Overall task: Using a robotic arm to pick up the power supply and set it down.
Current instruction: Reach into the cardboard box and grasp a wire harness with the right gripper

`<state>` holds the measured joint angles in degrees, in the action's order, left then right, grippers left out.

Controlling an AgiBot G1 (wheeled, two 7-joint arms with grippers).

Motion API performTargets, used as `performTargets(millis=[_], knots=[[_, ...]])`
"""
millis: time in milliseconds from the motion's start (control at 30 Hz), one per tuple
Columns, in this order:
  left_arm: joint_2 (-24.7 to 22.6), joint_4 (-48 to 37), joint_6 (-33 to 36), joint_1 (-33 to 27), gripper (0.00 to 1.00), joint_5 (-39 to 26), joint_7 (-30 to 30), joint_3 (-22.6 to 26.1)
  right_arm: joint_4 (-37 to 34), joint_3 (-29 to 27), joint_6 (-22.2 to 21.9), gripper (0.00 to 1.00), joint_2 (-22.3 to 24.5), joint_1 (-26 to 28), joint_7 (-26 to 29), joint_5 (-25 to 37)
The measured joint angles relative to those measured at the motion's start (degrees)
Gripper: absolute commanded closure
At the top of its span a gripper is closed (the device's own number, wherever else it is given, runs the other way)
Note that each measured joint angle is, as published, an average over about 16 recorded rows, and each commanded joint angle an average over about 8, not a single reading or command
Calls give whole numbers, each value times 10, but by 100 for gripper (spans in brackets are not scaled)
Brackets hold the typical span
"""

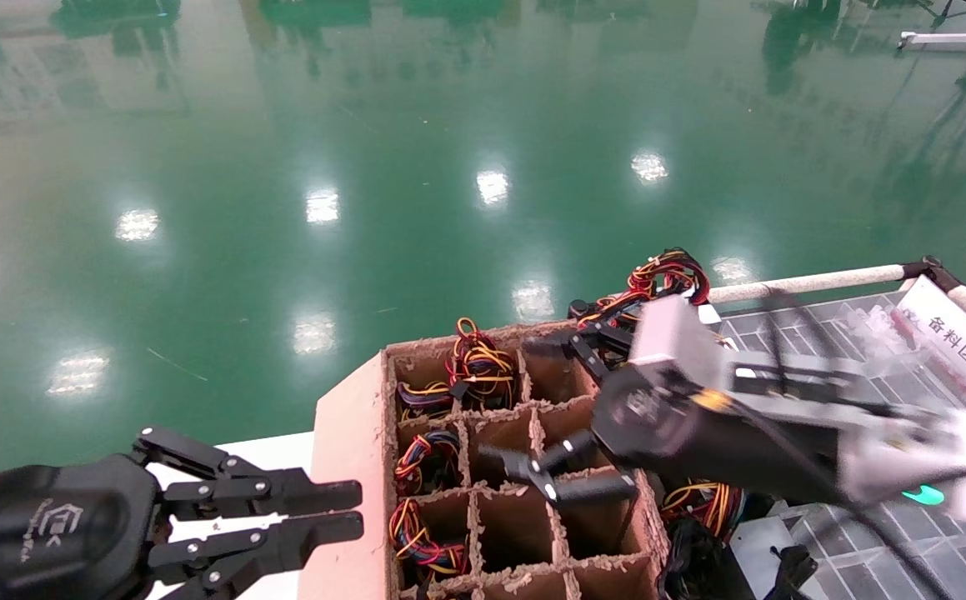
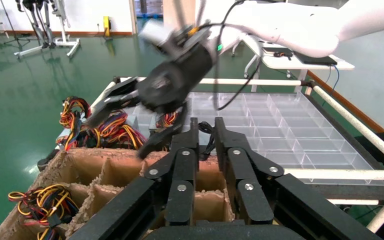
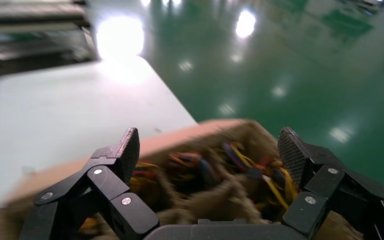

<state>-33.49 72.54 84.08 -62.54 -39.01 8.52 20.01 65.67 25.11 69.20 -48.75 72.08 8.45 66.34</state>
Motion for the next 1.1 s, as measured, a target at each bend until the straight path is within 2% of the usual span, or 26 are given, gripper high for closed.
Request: performTargets(millis=[233,300,500,567,867,1100], knots=[[0,0,0,0,0,0,0,0,-54,32,-62,1,-64,31,-15,75],[0,0,0,0,0,0,0,0,-68,39,-77,16,-80,37,-20,92],[0,0,0,0,0,0,0,0,-110,53,-119,89,-117,50,-37,130],[0,0,0,0,0,0,0,0,-124,56,-134,99,-128,53,-44,140],[0,0,0,0,0,0,0,0,-186,61,-189,100,-167,59,-86,167],[0,0,0,0,0,0,0,0,-235,56,-211,100,-192,65,-126,165]])
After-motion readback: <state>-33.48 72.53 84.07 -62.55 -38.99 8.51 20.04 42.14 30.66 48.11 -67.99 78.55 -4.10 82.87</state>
